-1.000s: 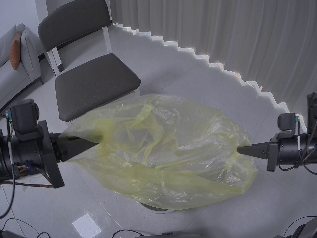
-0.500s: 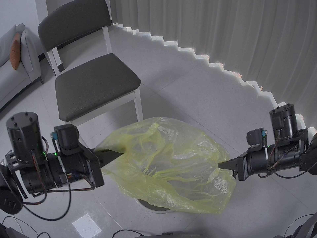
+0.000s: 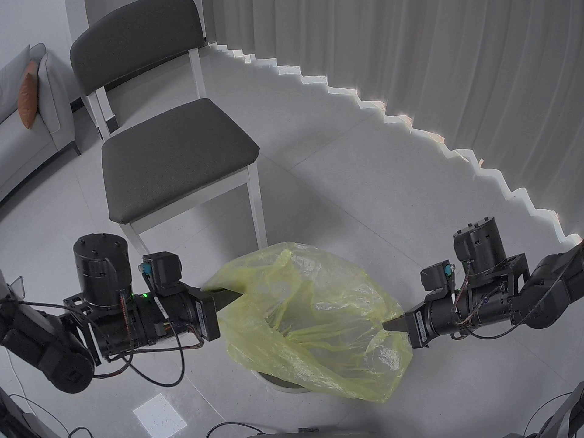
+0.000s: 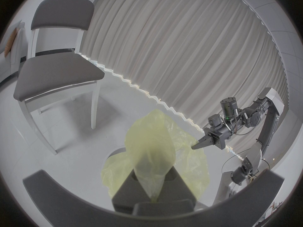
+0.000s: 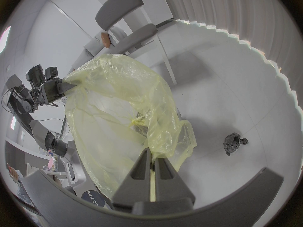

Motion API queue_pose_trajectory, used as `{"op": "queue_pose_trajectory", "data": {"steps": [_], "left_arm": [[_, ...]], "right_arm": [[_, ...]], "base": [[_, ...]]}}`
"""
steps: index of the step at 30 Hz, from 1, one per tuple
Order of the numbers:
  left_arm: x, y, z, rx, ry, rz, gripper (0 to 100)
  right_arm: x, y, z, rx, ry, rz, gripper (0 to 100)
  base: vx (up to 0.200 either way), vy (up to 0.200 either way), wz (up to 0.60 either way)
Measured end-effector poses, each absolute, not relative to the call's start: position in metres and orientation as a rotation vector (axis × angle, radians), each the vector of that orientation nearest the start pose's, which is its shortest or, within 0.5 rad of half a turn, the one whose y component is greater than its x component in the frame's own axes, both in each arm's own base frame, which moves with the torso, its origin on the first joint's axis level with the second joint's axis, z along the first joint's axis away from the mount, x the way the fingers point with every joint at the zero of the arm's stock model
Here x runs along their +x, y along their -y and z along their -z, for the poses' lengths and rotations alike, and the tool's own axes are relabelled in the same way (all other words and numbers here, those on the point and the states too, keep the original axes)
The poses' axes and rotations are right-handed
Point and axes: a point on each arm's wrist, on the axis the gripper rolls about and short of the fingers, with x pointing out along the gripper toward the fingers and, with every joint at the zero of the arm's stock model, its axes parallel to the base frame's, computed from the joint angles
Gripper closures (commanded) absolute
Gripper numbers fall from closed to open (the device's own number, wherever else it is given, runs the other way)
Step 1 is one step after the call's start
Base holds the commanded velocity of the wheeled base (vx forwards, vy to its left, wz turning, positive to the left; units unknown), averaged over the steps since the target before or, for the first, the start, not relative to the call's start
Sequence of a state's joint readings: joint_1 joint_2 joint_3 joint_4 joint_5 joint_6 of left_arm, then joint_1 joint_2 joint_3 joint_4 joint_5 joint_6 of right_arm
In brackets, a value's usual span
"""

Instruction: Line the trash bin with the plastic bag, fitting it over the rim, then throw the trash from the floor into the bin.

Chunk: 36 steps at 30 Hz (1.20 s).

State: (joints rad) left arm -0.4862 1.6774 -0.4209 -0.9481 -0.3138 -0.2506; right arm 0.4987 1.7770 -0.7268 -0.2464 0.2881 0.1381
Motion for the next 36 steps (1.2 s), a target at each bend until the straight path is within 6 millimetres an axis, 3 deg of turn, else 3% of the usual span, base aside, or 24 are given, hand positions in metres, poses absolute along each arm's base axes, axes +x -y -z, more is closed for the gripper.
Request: {"op": "queue_pose_trajectory", "data": {"steps": [10,16,27,36], "left_arm": [[0.257,0.135,-0.094,-0.29,-0.363,0.753,100],[0.273,0.135,-0.065,-0.312,-0.422,0.739,100],[0.286,0.134,-0.019,-0.314,-0.464,0.717,100],[0.293,0.129,0.017,-0.318,-0.503,0.686,100]], "right_arm": [[0.265,-0.144,-0.087,0.052,-0.844,-0.676,100],[0.276,-0.145,-0.07,0.055,-0.869,-0.661,100],[0.279,-0.146,-0.05,0.047,-0.929,-0.652,100],[0.284,-0.165,-0.038,0.037,-0.914,-0.693,100]], "base": [[0.0,0.0,0.0],[0.0,0.0,0.0],[0.0,0.0,0.0],[0.0,0.0,0.0]]}}
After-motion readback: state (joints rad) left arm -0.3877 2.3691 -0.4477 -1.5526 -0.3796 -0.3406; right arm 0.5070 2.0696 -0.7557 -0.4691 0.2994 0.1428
